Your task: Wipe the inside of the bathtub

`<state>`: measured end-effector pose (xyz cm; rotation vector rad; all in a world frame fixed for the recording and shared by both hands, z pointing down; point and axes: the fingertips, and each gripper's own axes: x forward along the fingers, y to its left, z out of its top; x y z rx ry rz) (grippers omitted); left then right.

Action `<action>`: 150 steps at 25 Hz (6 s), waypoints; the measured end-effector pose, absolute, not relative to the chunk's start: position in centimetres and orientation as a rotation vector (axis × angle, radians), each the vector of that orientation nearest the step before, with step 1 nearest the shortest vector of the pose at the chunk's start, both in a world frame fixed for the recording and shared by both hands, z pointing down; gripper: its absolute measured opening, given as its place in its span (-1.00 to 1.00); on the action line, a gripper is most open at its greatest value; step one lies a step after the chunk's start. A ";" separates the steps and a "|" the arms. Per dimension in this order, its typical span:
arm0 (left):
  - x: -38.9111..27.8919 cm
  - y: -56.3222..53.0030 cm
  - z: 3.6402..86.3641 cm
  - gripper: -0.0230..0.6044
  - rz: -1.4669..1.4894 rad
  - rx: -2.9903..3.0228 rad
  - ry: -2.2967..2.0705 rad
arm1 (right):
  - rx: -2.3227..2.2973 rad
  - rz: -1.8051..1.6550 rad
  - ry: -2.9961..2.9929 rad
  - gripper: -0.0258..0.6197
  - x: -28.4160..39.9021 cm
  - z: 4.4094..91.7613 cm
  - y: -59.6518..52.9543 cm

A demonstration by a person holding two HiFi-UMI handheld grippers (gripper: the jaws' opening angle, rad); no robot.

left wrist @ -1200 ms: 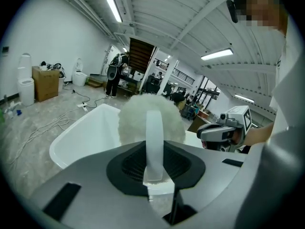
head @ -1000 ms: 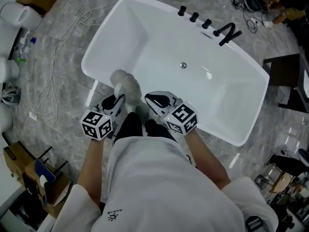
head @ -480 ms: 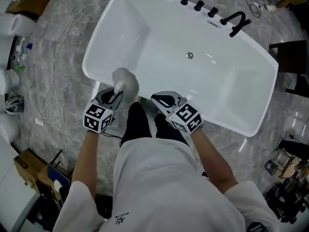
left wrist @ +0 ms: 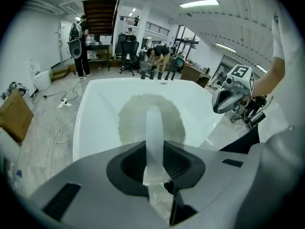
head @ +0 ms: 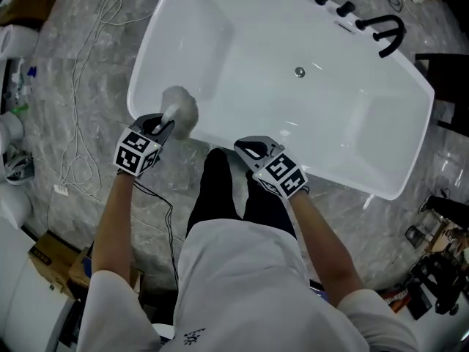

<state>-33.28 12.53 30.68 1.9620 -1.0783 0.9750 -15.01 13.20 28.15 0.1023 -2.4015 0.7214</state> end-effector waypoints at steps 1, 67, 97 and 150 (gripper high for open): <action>-34.0 12.3 31.3 -0.65 0.992 1.970 -1.054 | 0.106 0.726 -2.390 -0.85 -15.5 28.7 13.1; -39.4 13.6 51.6 -0.66 1.330 0.985 0.652 | 0.233 1.052 -2.424 -0.85 -23.4 48.2 8.2; -38.6 12.7 53.5 -0.65 1.251 1.050 0.438 | 0.285 1.020 -2.403 -0.85 -22.8 49.0 8.8; -7.0 12.7 52.0 -0.65 1.284 1.248 0.689 | 0.308 1.027 -2.356 -0.85 3.5 51.2 7.0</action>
